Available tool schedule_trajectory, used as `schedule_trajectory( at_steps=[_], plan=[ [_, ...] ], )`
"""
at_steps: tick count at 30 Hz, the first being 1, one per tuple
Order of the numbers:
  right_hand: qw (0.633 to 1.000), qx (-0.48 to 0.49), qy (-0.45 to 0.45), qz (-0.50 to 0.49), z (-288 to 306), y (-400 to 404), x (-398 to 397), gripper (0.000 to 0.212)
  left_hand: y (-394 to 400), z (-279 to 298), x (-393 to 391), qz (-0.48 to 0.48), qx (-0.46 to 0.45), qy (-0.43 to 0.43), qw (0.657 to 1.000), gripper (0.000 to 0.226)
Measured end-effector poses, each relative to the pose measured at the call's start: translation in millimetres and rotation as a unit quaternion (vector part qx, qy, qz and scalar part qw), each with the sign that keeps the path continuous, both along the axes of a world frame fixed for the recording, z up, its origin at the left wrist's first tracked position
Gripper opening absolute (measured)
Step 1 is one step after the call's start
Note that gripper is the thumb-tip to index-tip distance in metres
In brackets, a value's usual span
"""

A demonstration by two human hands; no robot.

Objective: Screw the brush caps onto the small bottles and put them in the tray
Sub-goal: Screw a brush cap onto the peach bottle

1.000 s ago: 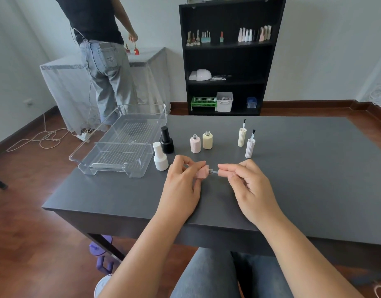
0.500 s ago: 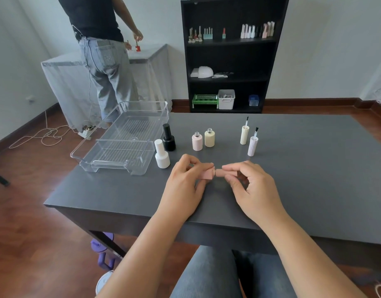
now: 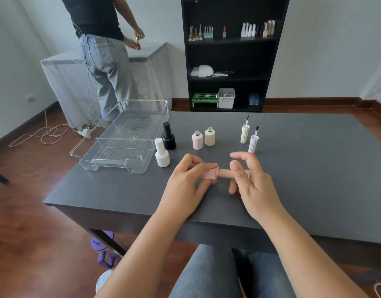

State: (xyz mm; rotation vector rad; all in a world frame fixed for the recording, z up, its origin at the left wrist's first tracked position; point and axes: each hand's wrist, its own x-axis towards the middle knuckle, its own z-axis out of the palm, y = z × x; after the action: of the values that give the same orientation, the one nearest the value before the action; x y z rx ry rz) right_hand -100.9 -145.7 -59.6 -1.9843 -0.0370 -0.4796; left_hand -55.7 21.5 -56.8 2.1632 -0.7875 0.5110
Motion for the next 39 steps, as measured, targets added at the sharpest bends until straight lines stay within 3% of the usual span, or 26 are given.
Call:
schedule_trajectory(
  at_steps=[5, 7, 10, 19, 22, 26, 29, 34, 39],
  plan=[
    [0.999, 0.017, -0.036, 0.002, -0.2, -1.3, 0.9, 0.035, 0.6, -1.9, 3.3, 0.024, -0.022, 0.015, 0.999, 0.028],
    [0.997, -0.022, -0.072, 0.009, -0.3, -1.3, 0.1, 0.04, 1.4, -2.4, 4.2, 0.026, -0.023, 0.019, 0.999, 0.028],
    [0.991, -0.066, -0.119, 0.012, -2.1, -1.3, -0.1, 0.027, 1.9, -3.7, 5.5, 0.024, -0.02, 0.024, 0.999, 0.029],
    [0.998, -0.014, -0.039, -0.04, -3.1, -3.4, 1.3, 0.019, 1.3, -4.9, 5.7, 0.02, -0.013, 0.023, 0.999, 0.031],
    [0.998, -0.012, -0.062, -0.029, -1.3, -2.7, 1.4, 0.024, 1.3, -4.3, 5.9, 0.03, -0.016, 0.021, 0.999, 0.029],
    [0.989, -0.085, -0.116, -0.017, -1.5, -3.2, 0.7, 0.032, 1.7, -4.0, 6.9, 0.044, -0.019, 0.026, 0.999, 0.029],
    [0.987, -0.102, -0.121, -0.019, -1.6, -1.4, 0.0, 0.023, 1.3, -4.3, 6.8, 0.042, -0.012, 0.027, 0.999, 0.03],
    [0.997, -0.029, -0.054, -0.057, -2.0, -0.6, 0.0, 0.006, 0.2, -4.9, 6.2, 0.039, -0.015, 0.024, 0.999, 0.03],
    [0.996, -0.016, -0.077, -0.05, -0.4, -1.3, 0.7, 0.022, 0.5, -4.7, 7.3, 0.045, -0.018, 0.024, 0.999, 0.029]
  ],
)
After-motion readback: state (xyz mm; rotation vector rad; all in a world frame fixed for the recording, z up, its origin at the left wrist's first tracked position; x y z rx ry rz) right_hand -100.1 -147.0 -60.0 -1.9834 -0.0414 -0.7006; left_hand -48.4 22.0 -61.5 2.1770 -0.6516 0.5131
